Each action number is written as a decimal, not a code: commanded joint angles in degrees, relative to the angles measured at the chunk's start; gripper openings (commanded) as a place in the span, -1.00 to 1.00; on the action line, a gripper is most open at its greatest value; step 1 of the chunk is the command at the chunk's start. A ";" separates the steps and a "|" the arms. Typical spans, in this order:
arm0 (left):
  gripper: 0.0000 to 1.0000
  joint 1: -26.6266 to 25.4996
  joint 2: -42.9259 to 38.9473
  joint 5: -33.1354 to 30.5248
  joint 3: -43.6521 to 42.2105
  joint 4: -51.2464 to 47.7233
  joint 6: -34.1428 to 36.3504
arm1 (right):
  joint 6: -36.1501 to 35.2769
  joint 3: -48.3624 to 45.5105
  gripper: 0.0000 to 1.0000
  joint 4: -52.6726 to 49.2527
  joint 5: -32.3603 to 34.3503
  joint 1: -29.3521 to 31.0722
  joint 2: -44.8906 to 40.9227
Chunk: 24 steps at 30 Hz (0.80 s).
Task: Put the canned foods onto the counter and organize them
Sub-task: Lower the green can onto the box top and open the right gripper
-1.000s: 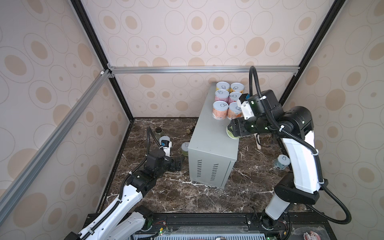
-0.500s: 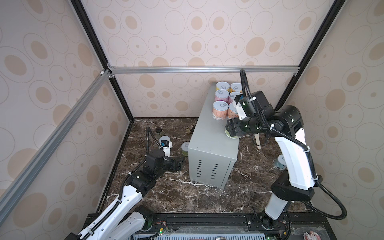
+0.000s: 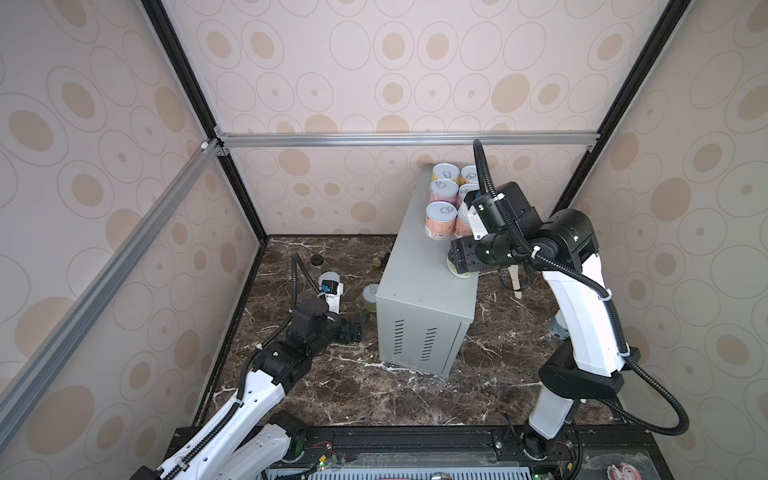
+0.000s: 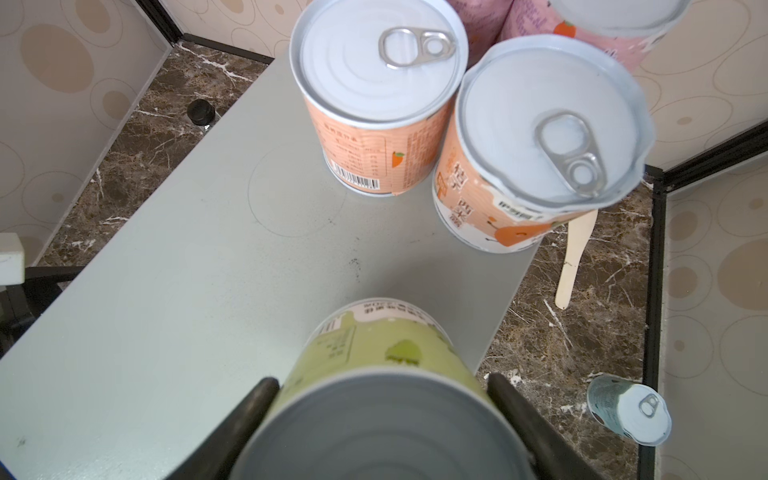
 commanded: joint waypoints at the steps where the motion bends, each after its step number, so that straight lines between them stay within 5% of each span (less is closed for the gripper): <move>1: 0.98 0.57 -0.83 0.41 0.16 0.93 1.59 | -0.92 -0.04 0.62 -4.73 0.22 0.36 -0.34; 16: 0.98 0.98 -0.14 0.21 0.12 0.80 1.65 | -2.34 -1.16 0.86 -0.92 -0.78 0.68 -5.23; 24: 0.98 1.12 0.10 -0.70 0.12 0.67 1.69 | -1.34 -12.76 0.79 6.56 -1.45 0.79 -15.89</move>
